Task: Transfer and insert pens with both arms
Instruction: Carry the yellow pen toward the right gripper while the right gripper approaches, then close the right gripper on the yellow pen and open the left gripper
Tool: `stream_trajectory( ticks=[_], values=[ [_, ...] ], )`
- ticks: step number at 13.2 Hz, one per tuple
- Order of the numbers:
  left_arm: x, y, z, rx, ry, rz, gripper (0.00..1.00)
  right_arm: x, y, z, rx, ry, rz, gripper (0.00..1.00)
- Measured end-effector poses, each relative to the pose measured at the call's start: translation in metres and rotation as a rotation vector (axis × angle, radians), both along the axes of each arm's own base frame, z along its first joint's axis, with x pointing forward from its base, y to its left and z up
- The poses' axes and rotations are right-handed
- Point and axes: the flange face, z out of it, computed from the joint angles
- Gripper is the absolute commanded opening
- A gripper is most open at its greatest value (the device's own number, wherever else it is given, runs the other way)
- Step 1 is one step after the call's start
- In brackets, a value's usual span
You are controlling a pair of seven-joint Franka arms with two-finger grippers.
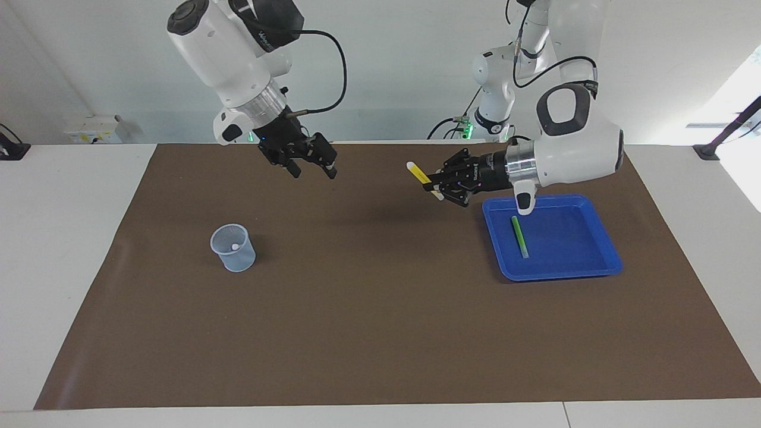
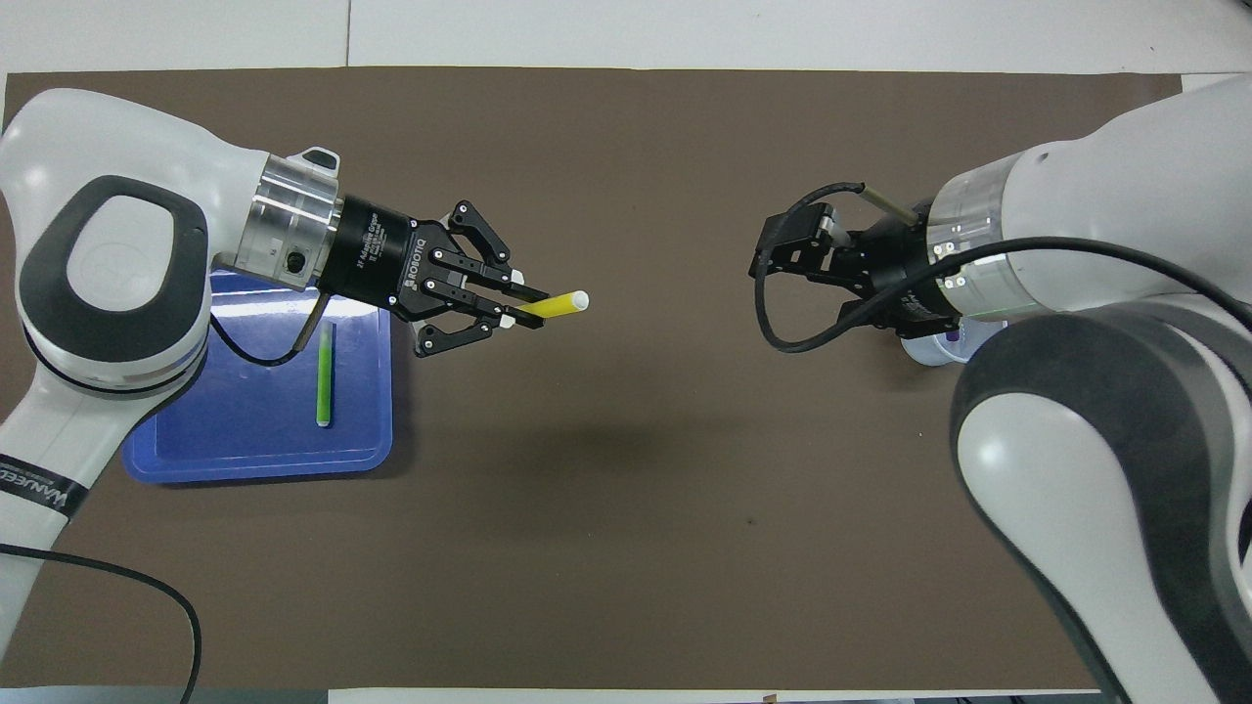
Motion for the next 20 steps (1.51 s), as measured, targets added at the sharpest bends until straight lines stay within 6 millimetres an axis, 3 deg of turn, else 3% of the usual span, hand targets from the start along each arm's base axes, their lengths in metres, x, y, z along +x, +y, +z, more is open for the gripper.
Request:
stream_trajectory(
  ticks=[3, 5, 11, 14, 15, 16, 18, 19, 20],
  values=[
    [-0.026, -0.039, -0.010, -0.004, -0.005, 0.057, 0.00, -0.012, 0.037, 0.001, 0.013, 0.005, -0.017, 1.00],
    [-0.040, -0.054, -0.014, -0.017, -0.001, 0.102, 0.00, -0.017, 0.055, -0.001, 0.022, 0.003, -0.031, 1.00],
    [-0.046, -0.055, -0.018, -0.047, 0.020, 0.176, 0.00, -0.026, 0.091, -0.011, 0.032, 0.010, -0.029, 1.00],
    [-0.047, -0.057, -0.019, -0.054, 0.023, 0.193, 0.00, -0.025, 0.091, -0.011, 0.032, 0.009, -0.032, 0.99],
    [-0.047, -0.057, -0.019, -0.055, 0.023, 0.195, 0.00, -0.024, 0.090, -0.010, 0.034, 0.004, -0.034, 0.94],
    [-0.047, -0.057, -0.019, -0.056, 0.024, 0.196, 0.00, -0.023, 0.090, -0.009, 0.039, -0.007, -0.039, 0.75],
    [-0.046, -0.057, -0.019, -0.064, 0.028, 0.203, 0.00, -0.022, 0.090, -0.008, 0.043, -0.017, -0.044, 0.13],
    [-0.046, -0.057, -0.018, -0.067, 0.029, 0.207, 0.00, -0.021, 0.090, -0.007, 0.046, -0.022, -0.046, 0.00],
    [-0.046, -0.057, -0.018, -0.067, 0.029, 0.209, 0.00, -0.021, 0.090, -0.007, 0.046, -0.023, -0.047, 0.00]
  ],
)
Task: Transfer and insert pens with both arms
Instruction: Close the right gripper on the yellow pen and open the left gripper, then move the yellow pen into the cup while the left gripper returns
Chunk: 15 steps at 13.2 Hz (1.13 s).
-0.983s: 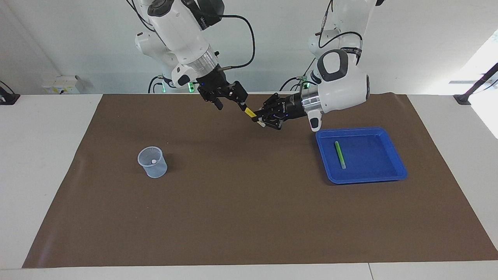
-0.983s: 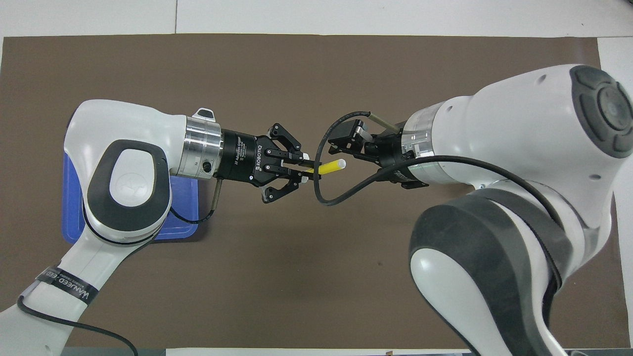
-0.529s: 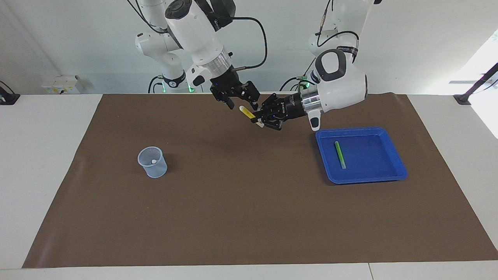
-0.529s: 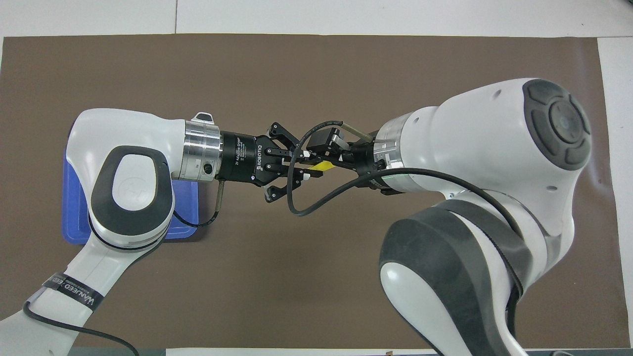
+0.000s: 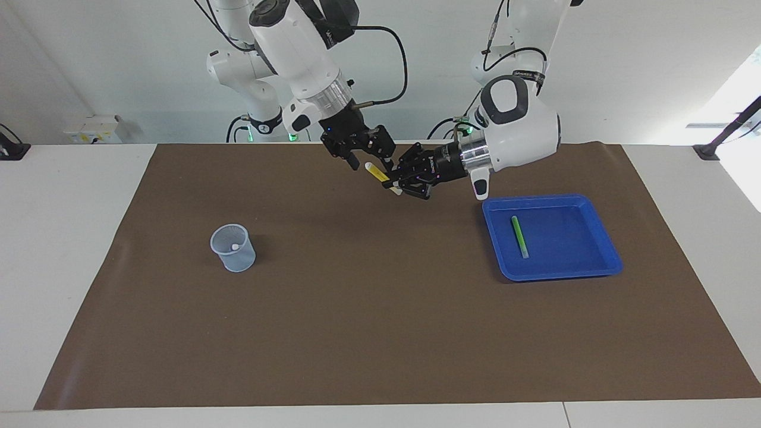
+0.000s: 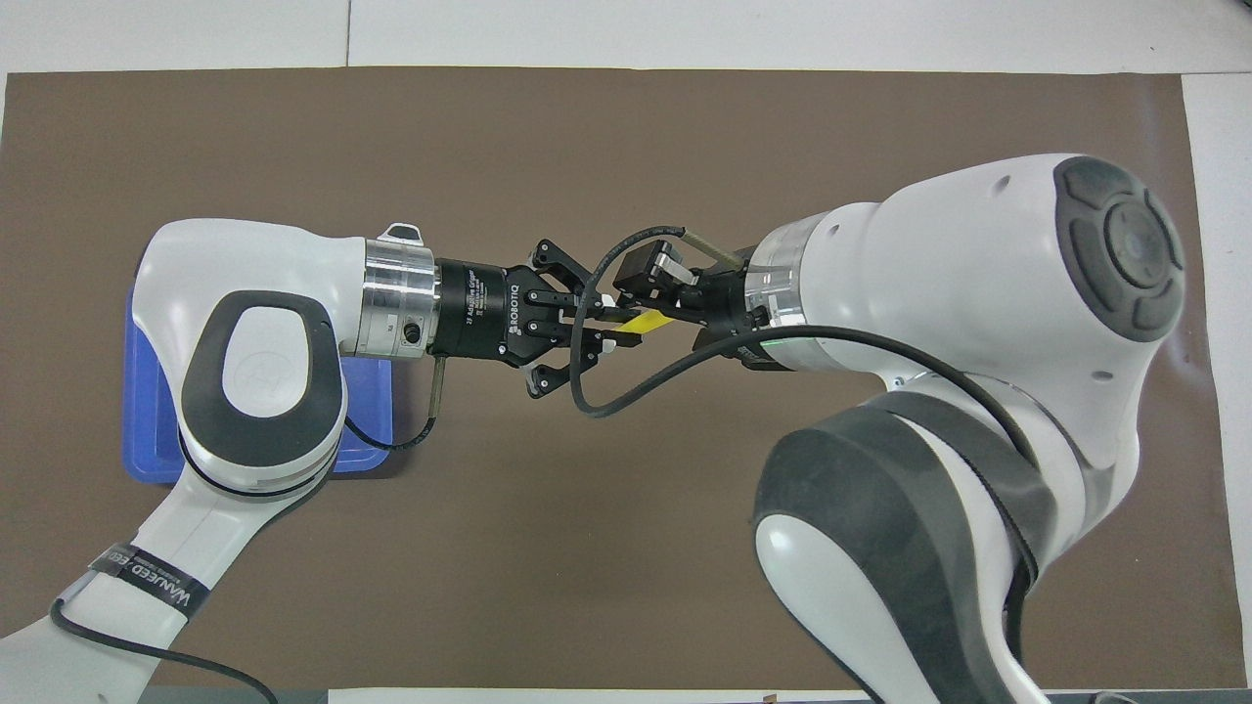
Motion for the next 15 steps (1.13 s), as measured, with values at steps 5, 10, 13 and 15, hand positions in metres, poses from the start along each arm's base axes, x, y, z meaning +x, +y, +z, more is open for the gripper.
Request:
stream_trajectory(
  ticks=[5, 10, 13, 15],
  values=[
    [0.002, 0.001, 0.002, -0.004, -0.005, 0.020, 0.00, 0.003, 0.000, 0.002, 0.009, -0.022, -0.011, 0.00],
    [0.001, 0.001, 0.005, -0.002, -0.018, 0.039, 1.00, 0.004, -0.001, 0.002, 0.009, -0.028, -0.013, 0.00],
    [-0.002, 0.003, 0.018, 0.002, -0.046, 0.054, 1.00, 0.005, -0.003, -0.002, -0.026, -0.040, -0.005, 0.00],
    [-0.003, 0.005, 0.021, 0.006, -0.051, 0.063, 1.00, 0.006, -0.010, -0.008, -0.079, -0.059, 0.037, 0.00]
  ],
)
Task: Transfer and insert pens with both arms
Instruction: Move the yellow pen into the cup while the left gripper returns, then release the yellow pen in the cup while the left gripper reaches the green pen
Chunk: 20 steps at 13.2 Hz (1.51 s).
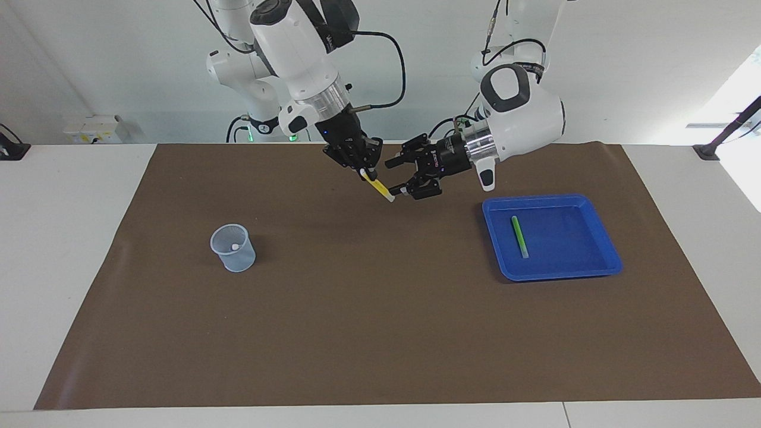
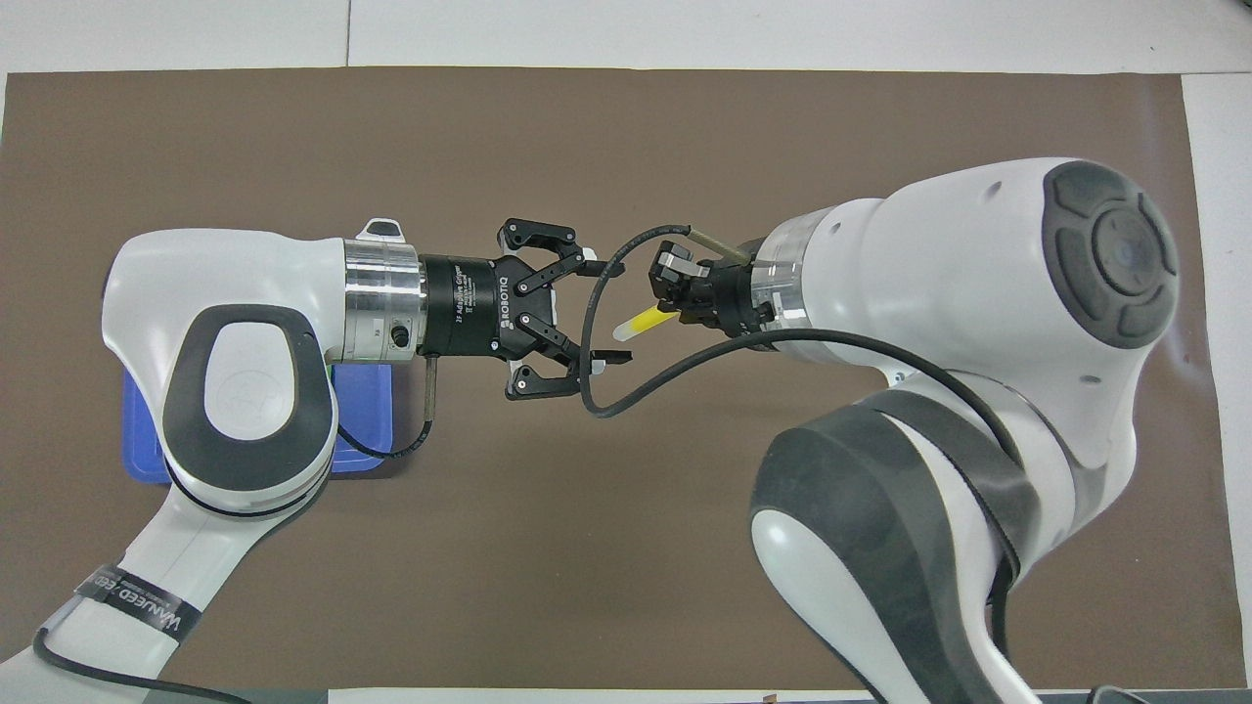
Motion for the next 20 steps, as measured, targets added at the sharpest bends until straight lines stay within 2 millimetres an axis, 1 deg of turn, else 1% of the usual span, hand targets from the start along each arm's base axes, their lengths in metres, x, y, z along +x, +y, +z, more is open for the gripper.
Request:
stream_trajectory(
  ticks=[1, 2, 3, 5, 6, 8, 10, 12, 14, 15, 17, 19, 20],
  values=[
    [0.001, 0.002, 0.000, 0.001, 0.001, 0.008, 1.00, 0.003, -0.009, -0.006, -0.032, -0.010, 0.037, 0.00],
    [0.004, 0.007, 0.000, 0.002, 0.003, 0.017, 1.00, 0.008, -0.025, -0.016, -0.068, -0.021, 0.088, 0.00],
    [0.007, 0.013, -0.001, 0.003, 0.004, 0.031, 1.00, 0.014, -0.046, -0.025, -0.104, -0.030, 0.143, 0.00],
    [0.017, 0.033, -0.003, 0.038, -0.014, 0.048, 1.00, 0.023, -0.101, -0.045, -0.178, -0.039, 0.273, 0.00],
    [0.020, 0.042, -0.006, 0.102, -0.046, 0.030, 1.00, 0.025, -0.129, -0.054, -0.219, -0.043, 0.338, 0.00],
    [0.022, 0.052, -0.010, 0.239, -0.115, -0.026, 1.00, 0.024, -0.181, -0.068, -0.297, -0.052, 0.456, 0.00],
    [0.024, 0.060, -0.010, 0.347, -0.174, -0.076, 1.00, 0.020, -0.218, -0.079, -0.375, -0.066, 0.553, 0.00],
    [0.027, 0.073, -0.011, 0.424, -0.218, -0.134, 1.00, 0.018, -0.238, -0.085, -0.428, -0.082, 0.600, 0.00],
    [0.029, 0.093, -0.015, 0.456, -0.282, -0.235, 1.00, 0.017, -0.243, -0.086, -0.444, -0.080, 0.613, 0.00],
    [0.032, 0.107, -0.017, 0.469, -0.317, -0.275, 1.00, 0.017, -0.242, -0.085, -0.456, -0.081, 0.620, 0.00],
    [0.040, 0.141, -0.021, 0.520, -0.395, -0.344, 1.00, 0.017, -0.243, -0.085, -0.487, -0.081, 0.637, 0.00],
    [0.049, 0.184, -0.027, 0.555, -0.488, -0.419, 1.00, 0.019, -0.247, -0.086, -0.520, -0.098, 0.659, 0.00],
    [0.051, 0.207, -0.030, 0.565, -0.522, -0.454, 1.00, 0.020, -0.252, -0.089, -0.534, -0.110, 0.668, 0.00]
  ],
)
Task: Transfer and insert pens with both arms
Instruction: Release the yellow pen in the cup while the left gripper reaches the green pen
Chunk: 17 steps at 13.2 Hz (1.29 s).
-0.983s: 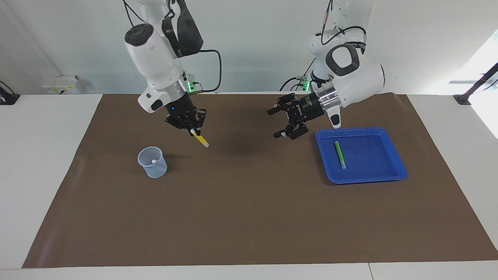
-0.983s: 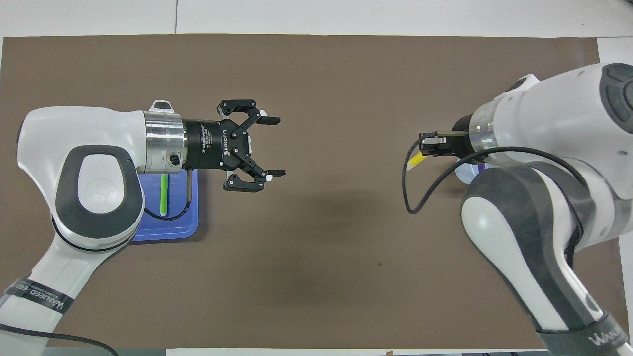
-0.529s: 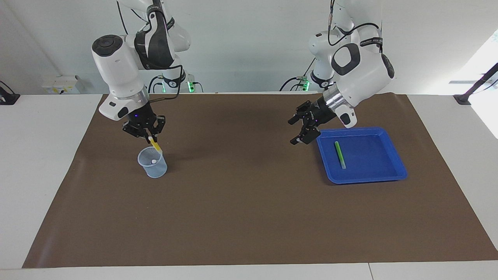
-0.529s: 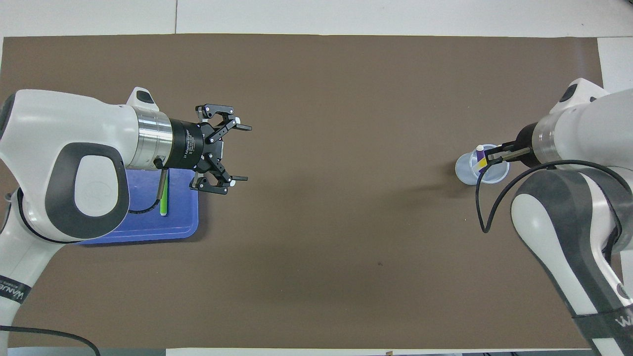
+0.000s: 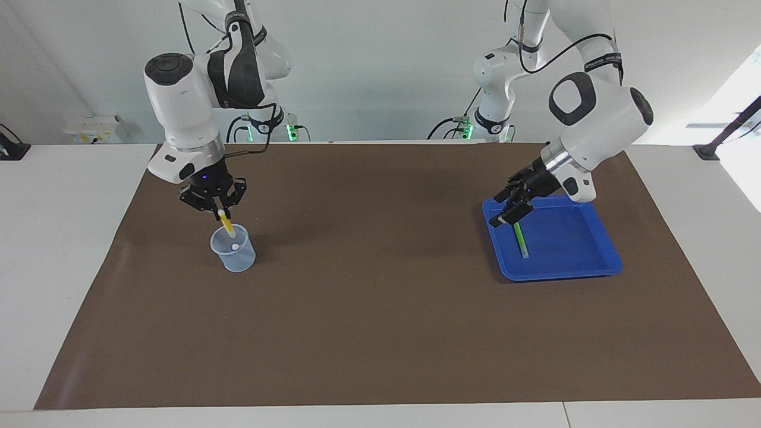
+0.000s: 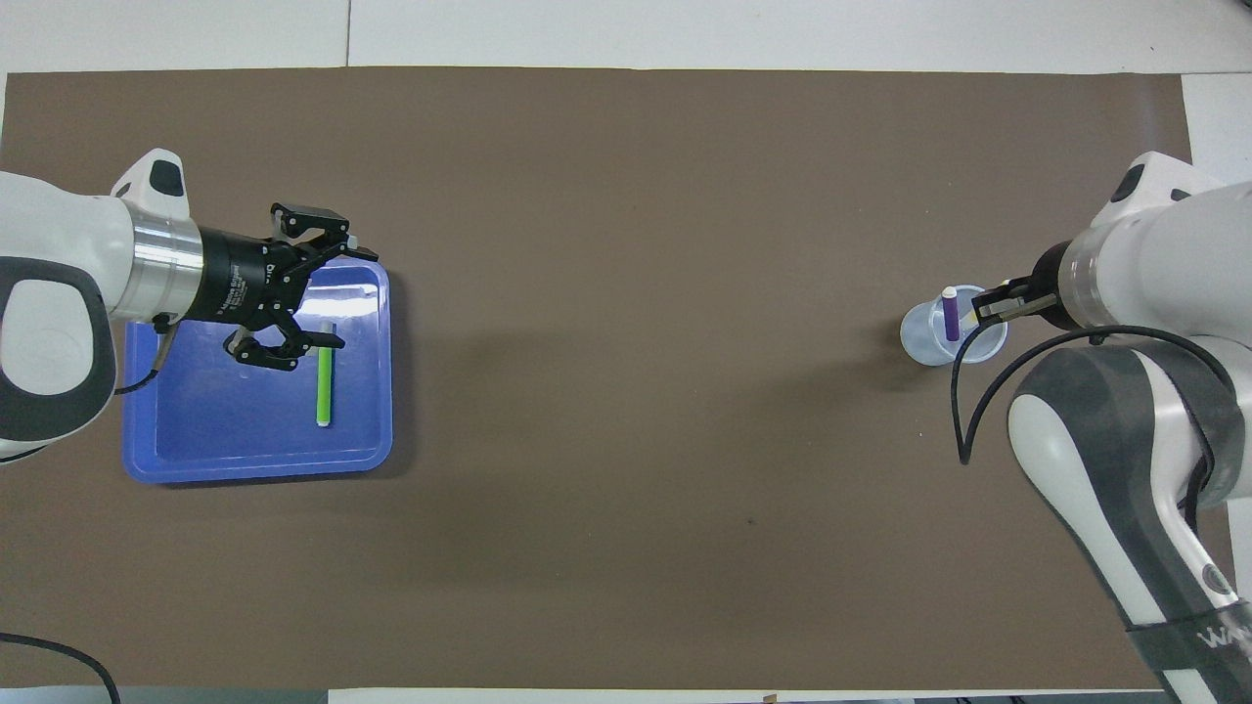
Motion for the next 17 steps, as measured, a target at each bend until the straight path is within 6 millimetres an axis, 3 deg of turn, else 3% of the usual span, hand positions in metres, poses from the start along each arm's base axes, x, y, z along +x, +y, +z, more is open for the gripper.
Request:
stream_trajectory(
  ticks=[2, 3, 8, 9, 10, 11, 14, 17],
  values=[
    [0.002, 0.041, -0.010, 0.072, -0.050, -0.113, 1.00, 0.003, -0.015, -0.010, -0.005, -0.015, 0.020, 0.00],
    [0.002, 0.052, -0.016, 0.120, -0.075, -0.199, 1.00, 0.004, -0.021, -0.017, -0.006, -0.018, 0.025, 0.00],
    [0.005, 0.063, -0.060, 0.287, -0.164, -0.721, 1.00, -0.001, -0.025, -0.052, -0.002, -0.012, 0.032, 0.00],
    [0.003, 0.063, -0.069, 0.301, -0.174, -0.812, 1.00, -0.001, -0.025, -0.055, -0.001, -0.018, 0.034, 0.22],
    [-0.001, 0.060, -0.081, 0.302, -0.184, -0.890, 1.00, -0.001, -0.024, -0.057, 0.001, -0.025, 0.034, 0.70],
    [-0.006, 0.052, -0.093, 0.309, -0.197, -0.948, 1.00, 0.000, -0.024, -0.057, 0.001, -0.027, 0.032, 0.98],
    [-0.016, 0.030, -0.121, 0.368, -0.208, -1.064, 0.95, 0.001, -0.024, -0.056, 0.003, -0.033, 0.027, 1.00],
    [-0.015, 0.023, -0.143, 0.401, -0.194, -1.148, 0.89, 0.003, -0.024, -0.046, 0.002, -0.047, 0.027, 1.00]
  ],
)
